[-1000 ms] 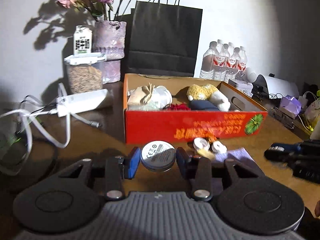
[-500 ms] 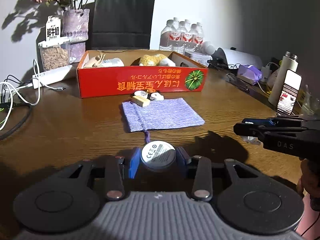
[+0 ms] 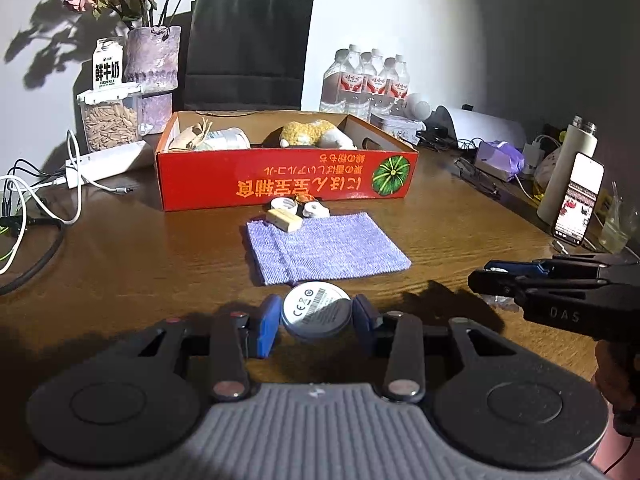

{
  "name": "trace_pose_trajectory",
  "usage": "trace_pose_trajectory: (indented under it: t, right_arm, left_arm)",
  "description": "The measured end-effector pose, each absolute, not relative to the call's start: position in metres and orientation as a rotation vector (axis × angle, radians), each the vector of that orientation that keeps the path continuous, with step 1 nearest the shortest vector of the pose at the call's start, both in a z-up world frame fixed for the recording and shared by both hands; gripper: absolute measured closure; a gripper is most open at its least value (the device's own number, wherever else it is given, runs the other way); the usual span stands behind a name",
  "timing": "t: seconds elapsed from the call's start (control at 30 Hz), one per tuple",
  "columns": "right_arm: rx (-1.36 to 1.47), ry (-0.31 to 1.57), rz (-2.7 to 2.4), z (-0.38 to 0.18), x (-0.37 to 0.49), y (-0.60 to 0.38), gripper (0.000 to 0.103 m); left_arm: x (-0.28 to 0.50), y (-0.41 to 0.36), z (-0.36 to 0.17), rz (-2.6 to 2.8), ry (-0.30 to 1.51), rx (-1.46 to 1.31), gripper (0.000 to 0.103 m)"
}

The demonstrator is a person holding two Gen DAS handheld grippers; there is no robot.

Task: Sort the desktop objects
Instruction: 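Carry the cap and tissue into the box and open both tools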

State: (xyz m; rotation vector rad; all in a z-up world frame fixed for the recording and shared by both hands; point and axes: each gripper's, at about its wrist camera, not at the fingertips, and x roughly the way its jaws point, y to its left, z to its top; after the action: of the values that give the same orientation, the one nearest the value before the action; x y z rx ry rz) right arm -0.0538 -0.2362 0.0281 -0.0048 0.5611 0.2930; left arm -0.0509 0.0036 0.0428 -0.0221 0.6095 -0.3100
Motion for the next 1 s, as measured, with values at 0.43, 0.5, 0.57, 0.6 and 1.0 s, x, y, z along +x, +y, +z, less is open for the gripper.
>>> trace_pose_trajectory:
  t: [0.43, 0.5, 0.57, 0.6, 1.0]
  right_arm:
    - [-0.046, 0.454, 0.370, 0.082, 0.005, -0.226, 0.081]
    - [-0.044, 0.433, 0.392, 0.100, 0.027, -0.224, 0.081]
    - [-0.029, 0.414, 0.418, 0.119, 0.057, -0.221, 0.081]
    - [-0.025, 0.416, 0.427, 0.125, 0.072, -0.219, 0.080]
    - [0.234, 0.747, 0.487, 0.111, 0.310, -0.176, 0.080]
  left_arm:
    - [0.015, 0.014, 0.089, -0.347, 0.503, -0.048, 0.063]
    - [0.037, 0.013, 0.103, -0.347, 0.482, -0.023, 0.063]
    - [0.067, 0.013, 0.117, -0.346, 0.475, -0.016, 0.062]
    - [0.087, 0.014, 0.122, -0.357, 0.495, -0.032, 0.062]
    - [0.286, -0.004, 0.085, -0.335, 0.789, -0.055, 0.062]
